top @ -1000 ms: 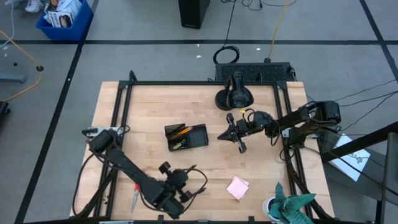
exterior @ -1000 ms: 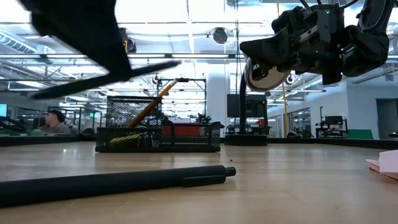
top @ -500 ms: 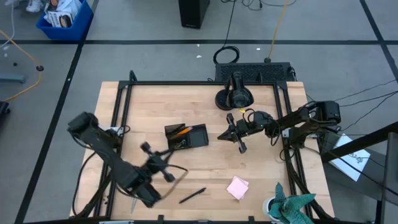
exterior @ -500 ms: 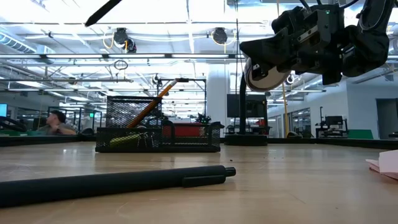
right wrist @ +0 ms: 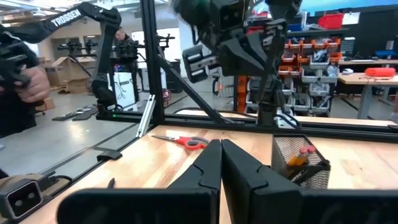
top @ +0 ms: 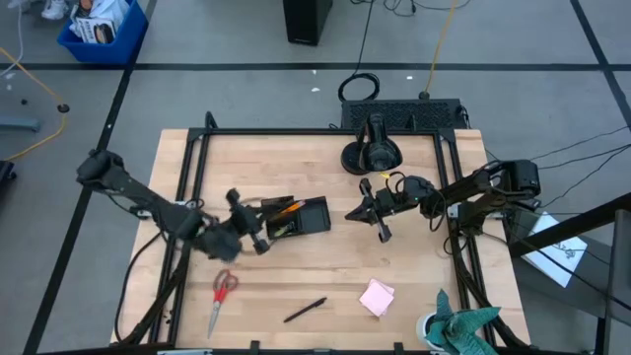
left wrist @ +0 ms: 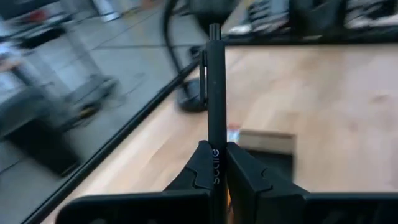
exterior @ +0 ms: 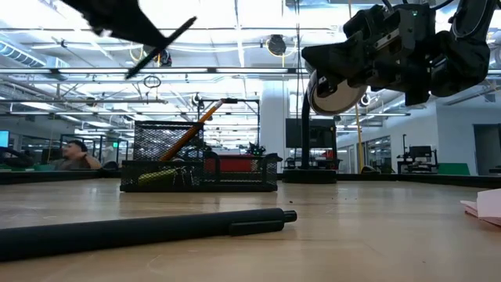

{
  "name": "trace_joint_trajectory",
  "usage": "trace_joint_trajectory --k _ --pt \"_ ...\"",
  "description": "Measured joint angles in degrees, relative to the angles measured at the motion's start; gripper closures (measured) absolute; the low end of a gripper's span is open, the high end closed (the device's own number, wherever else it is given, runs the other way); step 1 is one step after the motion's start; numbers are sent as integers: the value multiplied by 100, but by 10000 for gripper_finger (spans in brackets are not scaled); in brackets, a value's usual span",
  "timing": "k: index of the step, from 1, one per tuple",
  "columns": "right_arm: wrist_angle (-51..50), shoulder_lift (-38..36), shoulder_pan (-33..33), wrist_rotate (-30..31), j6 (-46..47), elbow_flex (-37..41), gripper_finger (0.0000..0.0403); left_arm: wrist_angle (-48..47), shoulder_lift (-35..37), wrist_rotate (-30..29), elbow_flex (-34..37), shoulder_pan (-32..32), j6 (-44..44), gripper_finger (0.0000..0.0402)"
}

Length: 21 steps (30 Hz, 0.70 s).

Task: Pick and place office supplies into organizer
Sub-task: Put the black pen into the black desk organizer

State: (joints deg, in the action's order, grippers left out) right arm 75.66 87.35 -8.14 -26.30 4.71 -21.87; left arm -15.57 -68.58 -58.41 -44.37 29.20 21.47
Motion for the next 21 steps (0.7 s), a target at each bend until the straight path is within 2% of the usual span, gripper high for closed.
trace_joint_trajectory --k 4,8,11,15,21 --pt "-22 0 -2 102 -2 0 399 2002 475 1648 643 -669 -1937 389" --pt "-22 0 -2 100 -5 0 399 3597 867 3074 1265 -1324 -3028 373" --pt "-81 0 -2 100 -67 0 399 4327 1029 3720 1743 -1870 -3140 370" --pt "-139 0 -2 100 -88 0 399 4940 1052 4592 2342 -2554 -2653 379" --pt "-149 0 -2 100 -109 0 399 5458 956 5030 2857 -3003 -2186 387"
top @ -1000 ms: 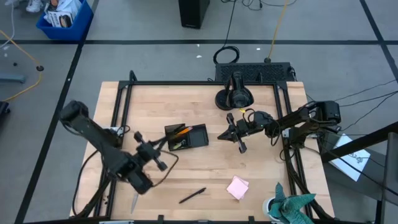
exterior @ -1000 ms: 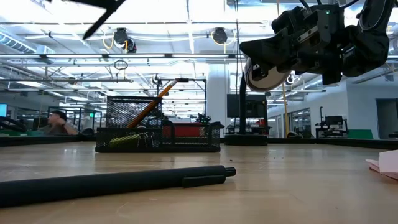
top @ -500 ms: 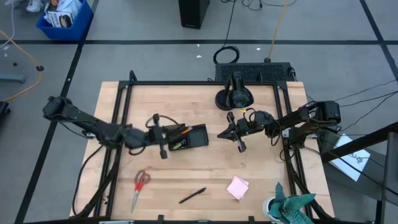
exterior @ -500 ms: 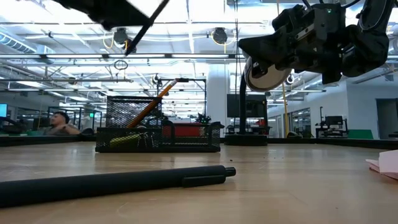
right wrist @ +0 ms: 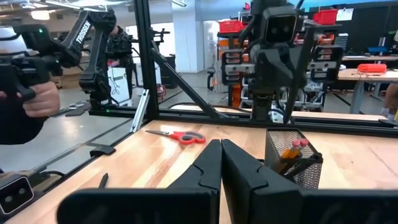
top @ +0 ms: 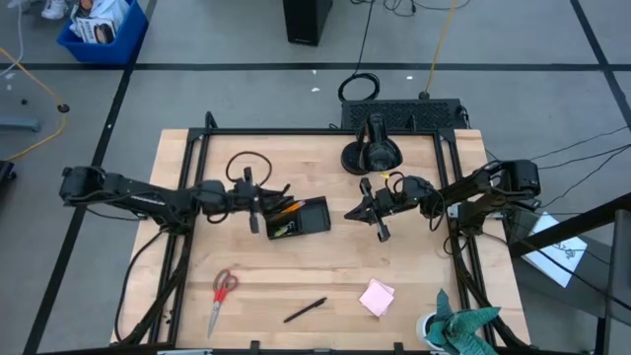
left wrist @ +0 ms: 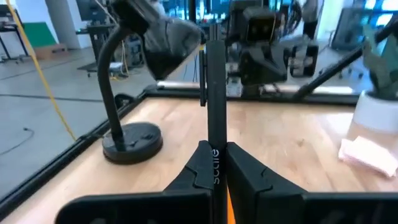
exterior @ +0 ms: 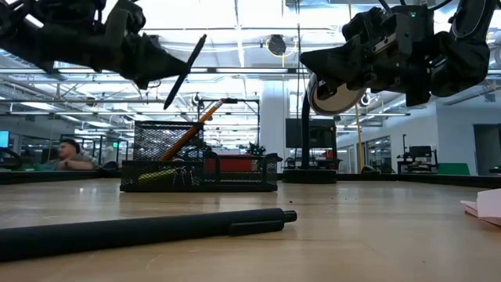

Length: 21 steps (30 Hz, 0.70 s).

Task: Pick and place office supplies into organizer
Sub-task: Put the black pen into the black desk organizer

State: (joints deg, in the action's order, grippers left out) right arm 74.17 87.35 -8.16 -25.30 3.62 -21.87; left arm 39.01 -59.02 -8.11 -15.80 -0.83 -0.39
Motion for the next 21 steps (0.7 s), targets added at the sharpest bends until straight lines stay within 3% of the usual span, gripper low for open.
trace_joint_trajectory --k 21 --pt "102 0 2 153 -24 -2 399 581 -1361 82 66 -200 406 382"
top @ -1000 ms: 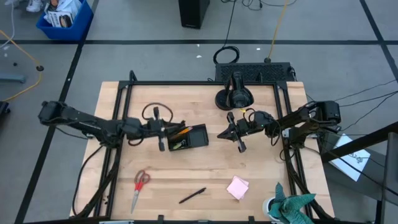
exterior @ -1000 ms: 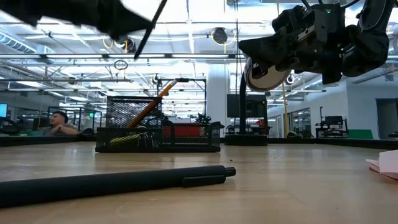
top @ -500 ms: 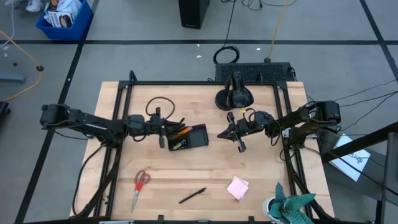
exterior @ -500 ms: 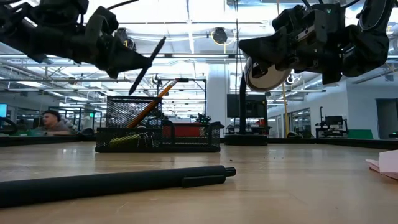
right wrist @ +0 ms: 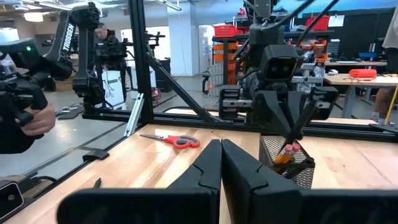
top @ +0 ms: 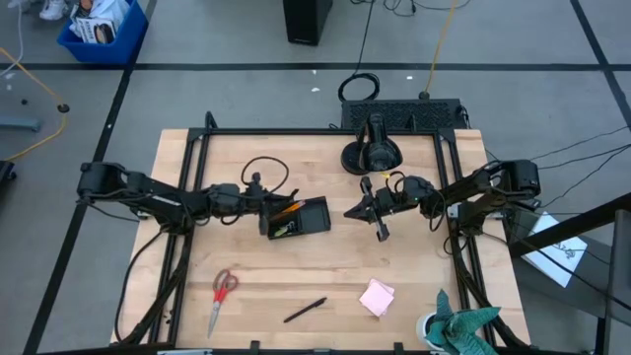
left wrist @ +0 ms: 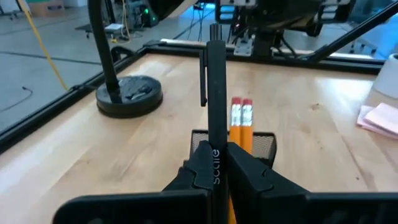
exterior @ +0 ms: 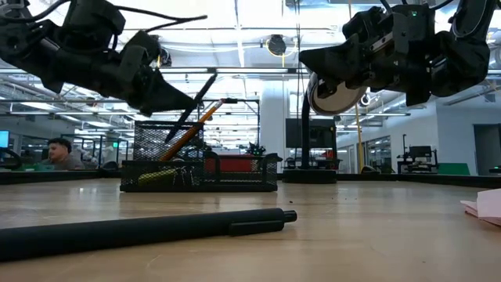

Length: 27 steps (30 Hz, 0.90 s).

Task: Pick and place office supplies into organizer
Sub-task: Put the black pen into the black desk organizer

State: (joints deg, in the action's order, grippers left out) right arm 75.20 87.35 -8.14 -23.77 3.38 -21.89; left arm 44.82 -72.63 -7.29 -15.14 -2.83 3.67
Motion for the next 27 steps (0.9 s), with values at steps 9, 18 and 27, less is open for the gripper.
trace_joint_trajectory --k 9,18,27 --pt "-19 0 0 -20 39 0 399 -162 -340 -22 -9 -15 184 378" --pt "-35 0 -1 -24 44 0 399 -274 -414 -42 -26 -15 246 380" --pt "-37 0 0 -26 46 0 399 -315 -414 -44 -20 -13 292 348"
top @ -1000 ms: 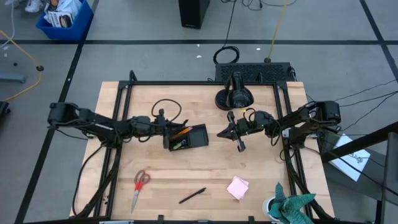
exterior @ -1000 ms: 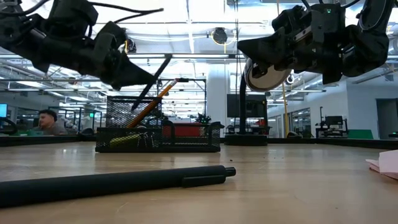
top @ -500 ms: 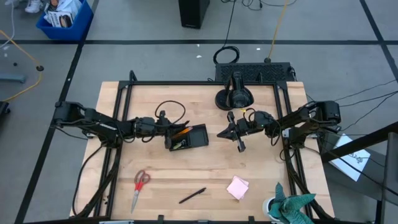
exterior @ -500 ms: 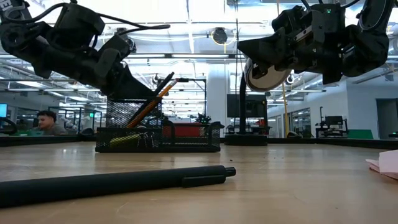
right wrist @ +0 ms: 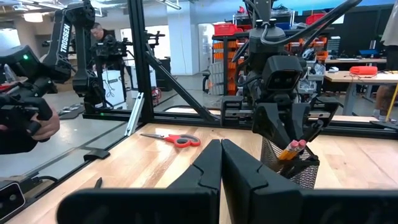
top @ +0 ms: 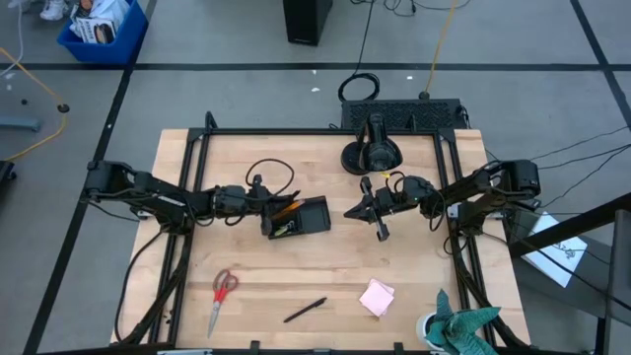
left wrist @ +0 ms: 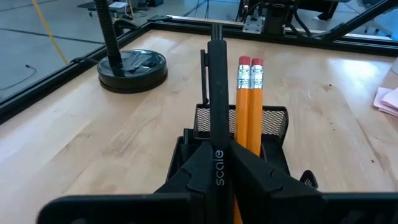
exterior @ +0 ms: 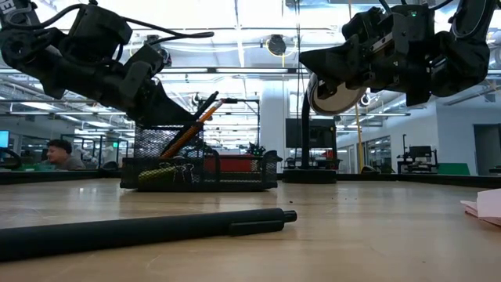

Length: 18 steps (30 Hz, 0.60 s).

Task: Pick and place office supplies into organizer
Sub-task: Put the black pen into the black desk organizer

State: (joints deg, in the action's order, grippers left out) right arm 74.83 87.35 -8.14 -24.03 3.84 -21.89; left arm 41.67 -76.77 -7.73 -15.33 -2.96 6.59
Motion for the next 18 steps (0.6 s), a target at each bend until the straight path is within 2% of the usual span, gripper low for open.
trace_joint_trajectory --k 10,18 --pt "0 0 -1 -2 0 0 399 129 -7 3 11 164 -26 293" --pt "0 0 0 -2 0 0 399 278 207 47 -216 362 7 282"
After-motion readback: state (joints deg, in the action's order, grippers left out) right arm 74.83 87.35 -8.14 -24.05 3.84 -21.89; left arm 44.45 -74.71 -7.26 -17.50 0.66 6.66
